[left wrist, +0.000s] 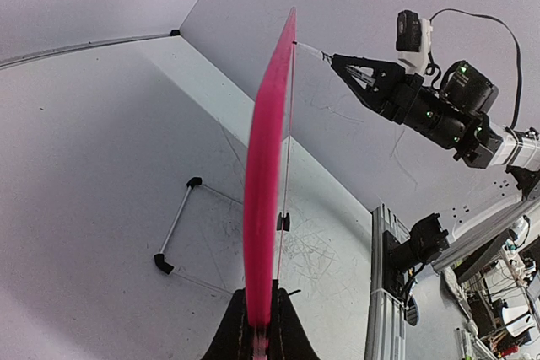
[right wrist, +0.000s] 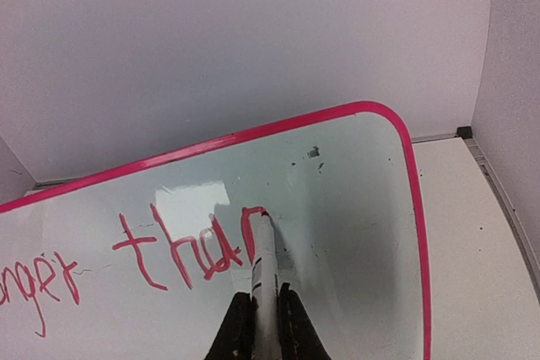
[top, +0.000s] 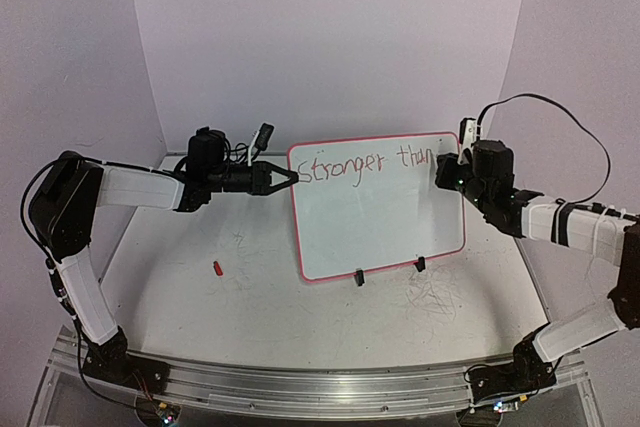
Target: Write a sentence on the whiteboard
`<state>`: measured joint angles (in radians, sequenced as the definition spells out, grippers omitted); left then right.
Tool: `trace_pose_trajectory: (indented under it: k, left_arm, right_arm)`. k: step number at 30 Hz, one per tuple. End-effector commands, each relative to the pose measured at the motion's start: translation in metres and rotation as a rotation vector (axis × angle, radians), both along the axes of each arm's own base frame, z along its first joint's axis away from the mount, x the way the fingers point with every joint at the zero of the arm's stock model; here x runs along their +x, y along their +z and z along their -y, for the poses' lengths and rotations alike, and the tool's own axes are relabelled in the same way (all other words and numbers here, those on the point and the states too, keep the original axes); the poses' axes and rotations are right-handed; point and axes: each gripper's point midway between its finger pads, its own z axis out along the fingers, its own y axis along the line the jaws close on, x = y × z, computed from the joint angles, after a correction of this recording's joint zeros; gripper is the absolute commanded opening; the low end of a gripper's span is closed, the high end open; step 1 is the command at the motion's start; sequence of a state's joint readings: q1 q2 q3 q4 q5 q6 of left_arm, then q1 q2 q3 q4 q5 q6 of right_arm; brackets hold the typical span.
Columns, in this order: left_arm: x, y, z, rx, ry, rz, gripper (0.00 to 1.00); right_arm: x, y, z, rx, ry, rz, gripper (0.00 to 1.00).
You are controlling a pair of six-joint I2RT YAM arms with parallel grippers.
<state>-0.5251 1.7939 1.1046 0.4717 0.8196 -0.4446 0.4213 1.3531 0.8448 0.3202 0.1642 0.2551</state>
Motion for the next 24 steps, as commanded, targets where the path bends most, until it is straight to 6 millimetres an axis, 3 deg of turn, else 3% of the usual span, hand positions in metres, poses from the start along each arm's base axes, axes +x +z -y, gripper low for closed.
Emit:
trace_pose_trajectory:
  k: [1, 7, 9, 14, 18, 24]
  left_arm:
    - [-0.013, 0.009, 0.009, -0.008, -0.051, 0.04, 0.0]
    - [-0.012, 0.008, 0.01, -0.008, -0.051, 0.038, 0.0]
    - [-0.012, 0.008, 0.01, -0.008, -0.051, 0.036, 0.0]
    - [-0.011, 0.007, 0.01, -0.006, -0.046, 0.033, 0.0]
    - [-0.011, 0.009, 0.009, -0.005, -0.039, 0.042, 0.0]
    - [-0.011, 0.009, 0.009, -0.006, -0.041, 0.042, 0.0]
  right_arm:
    - [-0.014, -0.013, 0.003, 0.01, 0.01, -0.041, 0.0]
    - [-0.021, -0.021, 0.008, 0.008, 0.006, -0.057, 0.0]
    - [-0.019, -0.011, 0.005, 0.009, 0.016, -0.038, 0.0]
    - [-0.014, 0.035, 0.0, 0.033, 0.039, 0.053, 0.0]
    - [-0.032, 0.049, 0.005, 0.049, 0.054, 0.068, 0.0]
    - [-0.068, 0.038, 0.02, 0.044, 0.049, 0.035, 0.0]
